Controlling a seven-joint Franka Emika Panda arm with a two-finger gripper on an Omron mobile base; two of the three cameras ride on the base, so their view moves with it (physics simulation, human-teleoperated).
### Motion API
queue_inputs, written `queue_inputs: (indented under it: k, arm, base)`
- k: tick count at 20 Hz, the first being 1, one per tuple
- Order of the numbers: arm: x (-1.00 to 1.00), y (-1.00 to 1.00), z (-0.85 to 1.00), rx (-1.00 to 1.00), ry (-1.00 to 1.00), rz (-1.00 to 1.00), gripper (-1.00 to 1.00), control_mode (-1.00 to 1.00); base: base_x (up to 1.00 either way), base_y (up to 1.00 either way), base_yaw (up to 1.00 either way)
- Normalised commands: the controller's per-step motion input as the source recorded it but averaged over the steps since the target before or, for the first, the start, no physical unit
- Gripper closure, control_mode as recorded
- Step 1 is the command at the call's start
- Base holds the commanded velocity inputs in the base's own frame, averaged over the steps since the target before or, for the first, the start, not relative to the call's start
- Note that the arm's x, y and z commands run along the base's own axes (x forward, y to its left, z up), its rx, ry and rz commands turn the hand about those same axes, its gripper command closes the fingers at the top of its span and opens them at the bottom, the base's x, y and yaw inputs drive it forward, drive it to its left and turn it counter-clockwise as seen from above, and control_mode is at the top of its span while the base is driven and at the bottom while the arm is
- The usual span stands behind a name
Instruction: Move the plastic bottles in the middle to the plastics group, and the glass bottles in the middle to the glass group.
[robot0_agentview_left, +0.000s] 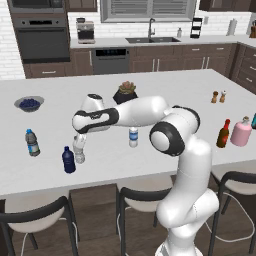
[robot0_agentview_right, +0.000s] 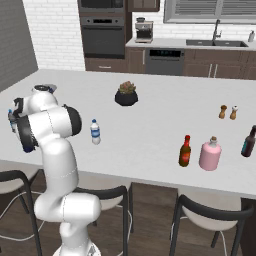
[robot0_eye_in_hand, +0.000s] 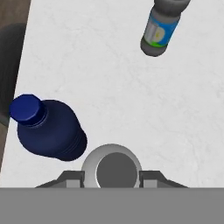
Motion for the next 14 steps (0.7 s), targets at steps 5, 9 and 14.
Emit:
queue_inputs:
  k: [5,9,14]
  arm:
    - [0.00,0.02,-0.31,0.00,-0.01,0.03,1.00,-1.00]
    - [0.00,0.00,-0.21,-0.01,0.00,0.01,1.00,-1.00]
    - [0.00,0.00,-0.12,0.00,0.00,0.02,1.00,-1.00]
  base:
    - [0.00,0.00,0.00]
    - [0.00,0.00,0.00]
    - [0.00,0.00,0.00]
